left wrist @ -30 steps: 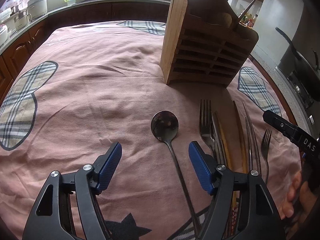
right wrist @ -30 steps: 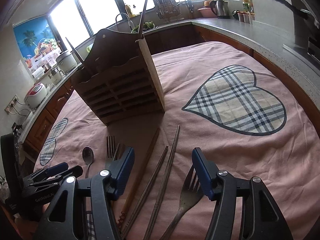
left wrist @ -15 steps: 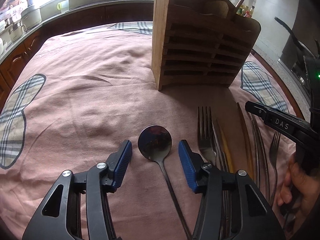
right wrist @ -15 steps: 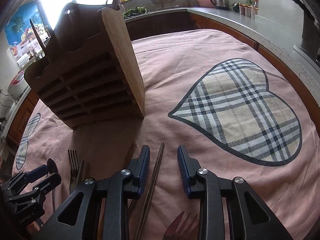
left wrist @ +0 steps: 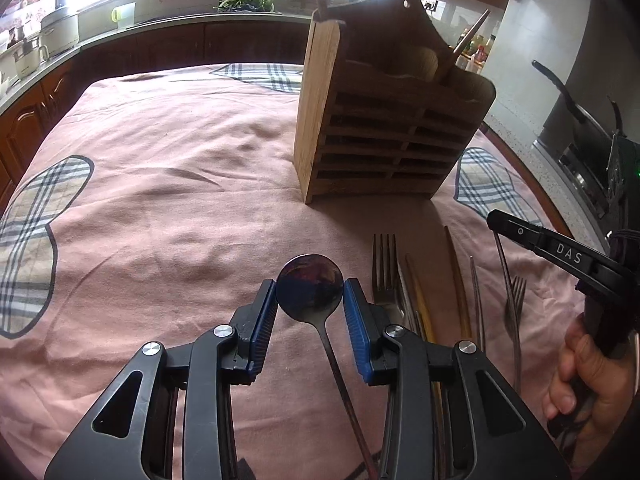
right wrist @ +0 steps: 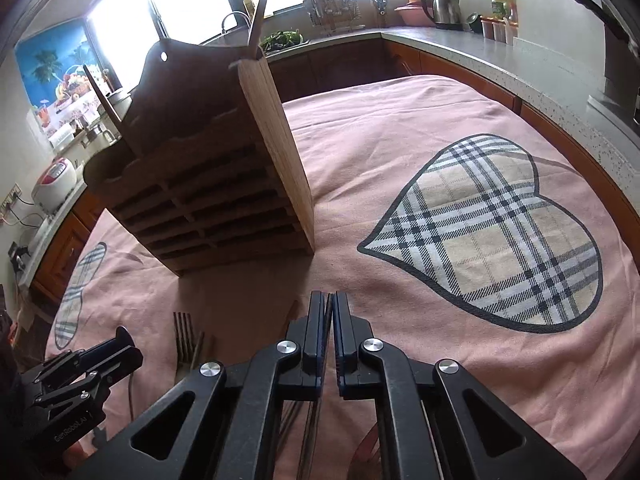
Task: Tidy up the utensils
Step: 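Close the left tool on the spoon while the right tool grasps a chopstick, then lift and carry the spoon and chopstick in both tools to the holder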
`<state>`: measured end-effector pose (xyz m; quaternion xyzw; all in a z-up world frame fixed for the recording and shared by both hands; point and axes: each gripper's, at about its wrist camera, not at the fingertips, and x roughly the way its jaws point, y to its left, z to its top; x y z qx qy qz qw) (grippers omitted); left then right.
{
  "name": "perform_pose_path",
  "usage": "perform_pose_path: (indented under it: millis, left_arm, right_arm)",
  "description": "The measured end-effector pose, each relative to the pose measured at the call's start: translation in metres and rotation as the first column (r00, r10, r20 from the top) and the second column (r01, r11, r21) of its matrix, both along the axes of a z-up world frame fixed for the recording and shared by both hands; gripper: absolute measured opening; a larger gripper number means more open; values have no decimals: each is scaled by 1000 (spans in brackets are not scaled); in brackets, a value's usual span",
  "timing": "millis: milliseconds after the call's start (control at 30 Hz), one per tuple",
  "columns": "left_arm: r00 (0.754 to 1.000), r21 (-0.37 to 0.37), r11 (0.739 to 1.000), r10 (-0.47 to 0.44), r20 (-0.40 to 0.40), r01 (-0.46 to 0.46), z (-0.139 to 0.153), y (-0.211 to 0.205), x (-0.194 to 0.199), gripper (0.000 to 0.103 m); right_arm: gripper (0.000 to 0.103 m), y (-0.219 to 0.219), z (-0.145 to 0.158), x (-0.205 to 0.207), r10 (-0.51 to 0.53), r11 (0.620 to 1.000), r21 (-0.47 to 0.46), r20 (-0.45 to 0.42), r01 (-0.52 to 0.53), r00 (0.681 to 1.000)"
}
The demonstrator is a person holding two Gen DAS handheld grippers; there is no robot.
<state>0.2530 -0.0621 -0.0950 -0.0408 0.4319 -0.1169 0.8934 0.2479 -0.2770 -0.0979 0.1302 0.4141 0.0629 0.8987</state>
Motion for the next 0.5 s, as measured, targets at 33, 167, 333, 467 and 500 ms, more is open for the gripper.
perform_pose_path:
  millis: [33,167,333,467,500]
  left_arm:
    - [1000,-5,1000,-1,9,1,5,1,-3,33]
    - [999,-36,999,-1,44,3,23,8,-17,33]
    - [997,-80,997,1,78,5,42,16,-37,32]
    - [996,-102,995,-5,84,14,52,23,-48,4]
    - [996,-113,993,-8,84,18,53,24,-51,3]
  right_arm:
    - [4,-1,5,-2,0,1000,12,9,0,1000]
    - [3,-3,24,-16,5,999,40,52,-7,999]
    - [3,-5,44,-35,9,997,76,97,-17,995]
    - [3,-1,56,-52,13,995,92,131,-25,991]
    - [3,0,58,-55,13,995,96,135,-27,991]
